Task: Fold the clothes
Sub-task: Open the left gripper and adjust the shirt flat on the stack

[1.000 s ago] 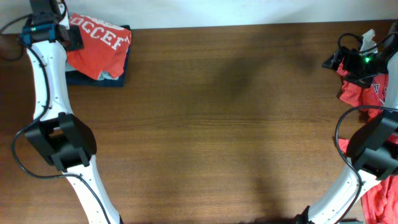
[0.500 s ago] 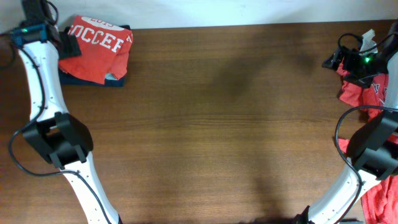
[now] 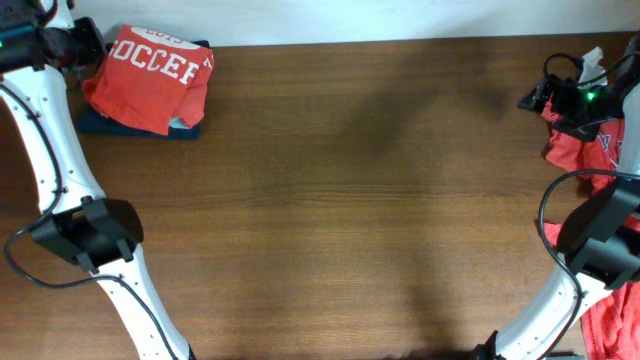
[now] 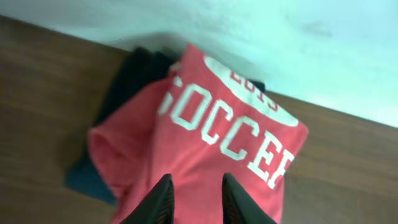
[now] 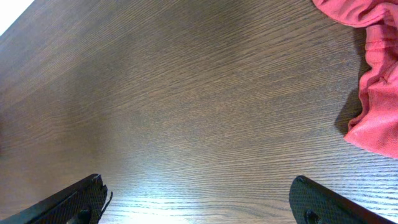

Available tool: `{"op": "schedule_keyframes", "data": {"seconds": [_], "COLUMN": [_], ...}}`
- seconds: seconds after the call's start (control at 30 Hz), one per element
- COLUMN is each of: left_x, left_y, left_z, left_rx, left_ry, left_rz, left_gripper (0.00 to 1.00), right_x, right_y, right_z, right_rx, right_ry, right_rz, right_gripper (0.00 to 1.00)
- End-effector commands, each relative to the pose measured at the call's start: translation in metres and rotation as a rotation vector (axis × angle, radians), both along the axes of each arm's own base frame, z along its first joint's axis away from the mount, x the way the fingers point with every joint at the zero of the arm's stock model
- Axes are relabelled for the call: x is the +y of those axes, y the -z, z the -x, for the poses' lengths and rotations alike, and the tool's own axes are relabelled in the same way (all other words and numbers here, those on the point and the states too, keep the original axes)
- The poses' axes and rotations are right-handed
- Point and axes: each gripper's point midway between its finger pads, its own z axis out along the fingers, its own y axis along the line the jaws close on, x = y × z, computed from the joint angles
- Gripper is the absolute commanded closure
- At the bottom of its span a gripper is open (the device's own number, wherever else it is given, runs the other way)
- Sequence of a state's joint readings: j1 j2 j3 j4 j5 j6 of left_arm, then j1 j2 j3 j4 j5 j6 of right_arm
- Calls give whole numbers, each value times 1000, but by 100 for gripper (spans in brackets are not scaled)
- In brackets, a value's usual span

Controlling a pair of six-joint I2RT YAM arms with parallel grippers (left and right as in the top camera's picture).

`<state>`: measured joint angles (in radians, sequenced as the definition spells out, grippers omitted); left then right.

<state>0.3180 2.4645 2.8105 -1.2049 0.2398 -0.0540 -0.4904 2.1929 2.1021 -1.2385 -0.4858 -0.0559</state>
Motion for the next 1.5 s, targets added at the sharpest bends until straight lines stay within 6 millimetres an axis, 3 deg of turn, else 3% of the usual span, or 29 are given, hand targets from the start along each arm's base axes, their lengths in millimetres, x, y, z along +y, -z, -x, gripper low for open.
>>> {"op": "schedule_keyframes", "data": {"seconds": [0.0,0.07,0.13,0.27,0.37,0.47,0.6,0.73,0.9,0.97,1.17,1.47], "left_x": [0,16,38,68,65,51,27,-1,-12,-20,-48,-110], "left_y": [54,83,104,145,163,160,133,73,10,3,23,96], "left_z": [-3,2,9,28,33,27,13,3,12,12,7,6], "left_rx": [93,157,216,324,360,336,238,84,-12,-23,28,199], "left_ry": [21,-30,-115,-214,-202,-158,-62,65,64,87,172,320], "left_rz": [98,112,87,83,131,200,321,427,441,452,460,507], "left_gripper": [80,94,99,100,100,100,99,99,99,99,99,99], "right_x": [-2,-2,-2,-2,-2,-2,-2,-2,-2,-2,-2,-2], "right_y": [-6,-6,-6,-6,-6,-6,-6,-6,-6,-6,-6,-6], "right_z": [1,1,1,1,1,1,1,1,1,1,1,1], "right_rx": [-7,-7,-7,-7,-7,-7,-7,-7,-7,-7,-7,-7], "right_ry": [2,2,2,2,2,2,2,2,2,2,2,2], "right_rz": [18,18,18,18,18,18,18,18,18,18,18,18], "right_gripper": [2,1,1,1,1,1,1,1,1,1,1,1]}}
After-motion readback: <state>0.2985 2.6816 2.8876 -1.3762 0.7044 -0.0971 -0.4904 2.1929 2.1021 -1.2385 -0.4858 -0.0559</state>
